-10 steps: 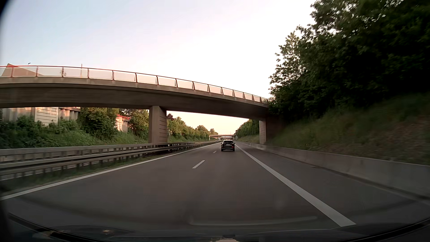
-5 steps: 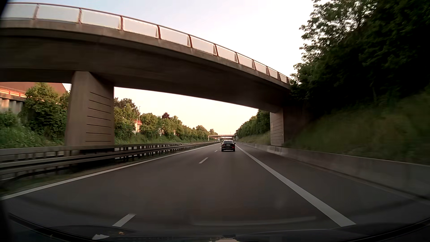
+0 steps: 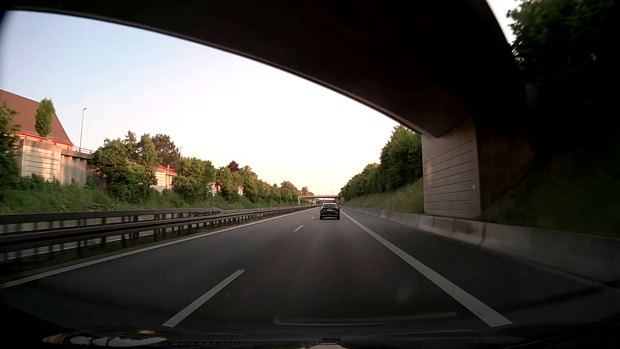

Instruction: Follow the waypoints while adhering to traffic rules and regulations

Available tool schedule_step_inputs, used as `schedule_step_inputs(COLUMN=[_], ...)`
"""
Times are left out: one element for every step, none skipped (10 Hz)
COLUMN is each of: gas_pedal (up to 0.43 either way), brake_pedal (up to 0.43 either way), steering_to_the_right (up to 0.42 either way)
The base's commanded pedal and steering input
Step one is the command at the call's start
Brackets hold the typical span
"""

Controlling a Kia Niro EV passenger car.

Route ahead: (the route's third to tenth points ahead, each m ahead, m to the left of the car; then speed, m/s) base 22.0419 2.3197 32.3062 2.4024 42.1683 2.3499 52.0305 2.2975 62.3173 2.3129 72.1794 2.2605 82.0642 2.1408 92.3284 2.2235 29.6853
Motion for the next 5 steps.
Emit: schedule_step_inputs(gas_pedal=[0.197, 0.197, 0.197, 0.197, 0.209], brake_pedal=[0.018, 0.018, 0.012, 0.018, 0.018], steering_to_the_right=[0.000, 0.000, 0.000, 0.000, 0.000])
